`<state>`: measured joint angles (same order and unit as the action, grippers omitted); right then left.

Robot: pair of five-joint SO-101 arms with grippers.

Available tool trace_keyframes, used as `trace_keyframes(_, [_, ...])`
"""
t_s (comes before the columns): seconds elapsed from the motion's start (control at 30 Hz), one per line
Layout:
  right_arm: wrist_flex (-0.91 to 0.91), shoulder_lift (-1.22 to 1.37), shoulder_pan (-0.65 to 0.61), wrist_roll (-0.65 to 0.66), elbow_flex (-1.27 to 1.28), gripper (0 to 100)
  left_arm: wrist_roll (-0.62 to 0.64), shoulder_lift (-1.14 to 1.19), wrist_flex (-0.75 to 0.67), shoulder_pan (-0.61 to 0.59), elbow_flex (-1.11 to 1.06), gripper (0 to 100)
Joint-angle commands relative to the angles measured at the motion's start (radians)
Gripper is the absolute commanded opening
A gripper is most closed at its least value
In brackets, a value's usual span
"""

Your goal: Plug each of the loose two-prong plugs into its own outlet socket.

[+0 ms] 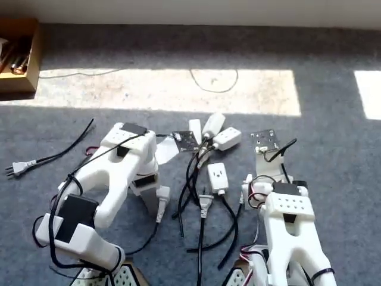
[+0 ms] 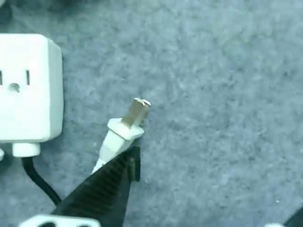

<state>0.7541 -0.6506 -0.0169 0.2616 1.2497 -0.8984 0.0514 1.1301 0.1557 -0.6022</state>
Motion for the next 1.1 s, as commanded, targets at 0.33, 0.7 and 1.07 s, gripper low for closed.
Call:
trace_keyframes(0.33, [-0.018,-0.027,0.002,0.009,0.004,49.5,-0.057,-0.05,-0.032,-0.022,0.008,2])
trace_keyframes(0.7, [-0.051,-0.025,0.002,0.011,0.031,49.5,-0.061,-0.114,0.14,-0.486,0.387,0])
trace_keyframes(1.07, [-0.051,-0.027,0.002,0.012,0.031,49.5,-0.138,0.311,0.244,-1.104,1.115,0])
